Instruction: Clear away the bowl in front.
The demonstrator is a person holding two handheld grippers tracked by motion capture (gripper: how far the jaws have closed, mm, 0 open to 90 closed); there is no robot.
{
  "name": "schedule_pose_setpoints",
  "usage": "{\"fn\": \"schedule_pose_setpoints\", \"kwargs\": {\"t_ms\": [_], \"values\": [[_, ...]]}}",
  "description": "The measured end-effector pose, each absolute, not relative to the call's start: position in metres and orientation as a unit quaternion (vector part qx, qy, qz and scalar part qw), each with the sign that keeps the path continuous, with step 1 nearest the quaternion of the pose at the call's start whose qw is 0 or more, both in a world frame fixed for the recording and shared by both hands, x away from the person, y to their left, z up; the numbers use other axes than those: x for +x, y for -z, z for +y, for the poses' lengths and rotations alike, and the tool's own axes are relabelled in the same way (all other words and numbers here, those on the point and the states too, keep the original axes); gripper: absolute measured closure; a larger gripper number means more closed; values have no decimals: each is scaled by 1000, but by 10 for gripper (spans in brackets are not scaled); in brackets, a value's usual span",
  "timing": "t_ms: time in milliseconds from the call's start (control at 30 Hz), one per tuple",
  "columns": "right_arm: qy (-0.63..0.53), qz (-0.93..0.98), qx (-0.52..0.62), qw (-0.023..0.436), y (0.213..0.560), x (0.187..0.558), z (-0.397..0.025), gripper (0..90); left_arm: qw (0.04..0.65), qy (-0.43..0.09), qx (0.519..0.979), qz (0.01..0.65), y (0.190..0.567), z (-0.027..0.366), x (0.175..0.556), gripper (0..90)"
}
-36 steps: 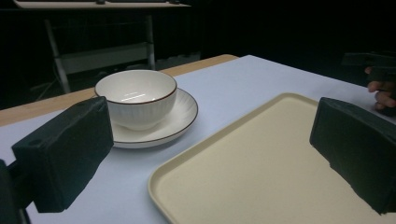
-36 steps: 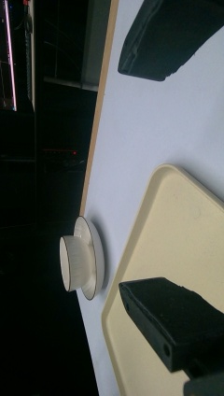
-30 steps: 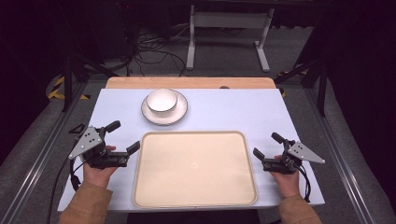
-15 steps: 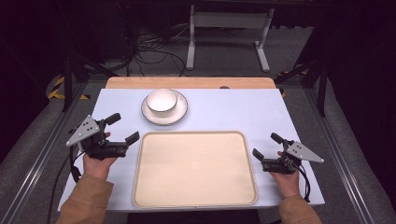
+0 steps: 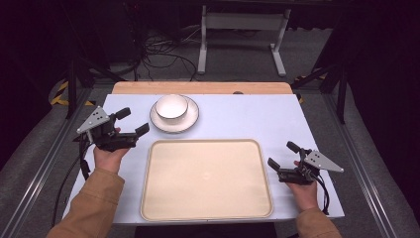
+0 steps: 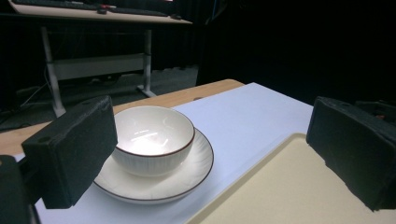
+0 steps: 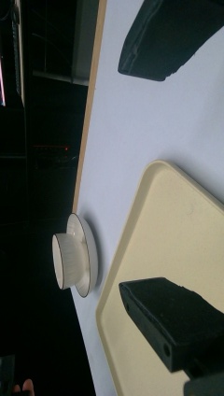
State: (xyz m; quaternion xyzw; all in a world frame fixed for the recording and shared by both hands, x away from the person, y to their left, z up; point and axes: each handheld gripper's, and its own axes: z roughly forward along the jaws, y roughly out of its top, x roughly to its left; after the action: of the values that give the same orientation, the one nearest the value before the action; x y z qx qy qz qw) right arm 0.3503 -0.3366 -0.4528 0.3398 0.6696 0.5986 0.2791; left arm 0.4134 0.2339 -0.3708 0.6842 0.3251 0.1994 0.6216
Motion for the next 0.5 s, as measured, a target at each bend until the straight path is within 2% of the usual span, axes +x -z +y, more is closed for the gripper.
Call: {"fn": "schedule_pose_setpoints", "kwargs": {"t_ms": [233,500], "values": [[-600,666,350,272,453,352,-339,1,597,-216,709,307,362,224,429,33],[-602,663,354,270,453,352,-340,1,597,-212,712,301,358,215,443,45]]}}
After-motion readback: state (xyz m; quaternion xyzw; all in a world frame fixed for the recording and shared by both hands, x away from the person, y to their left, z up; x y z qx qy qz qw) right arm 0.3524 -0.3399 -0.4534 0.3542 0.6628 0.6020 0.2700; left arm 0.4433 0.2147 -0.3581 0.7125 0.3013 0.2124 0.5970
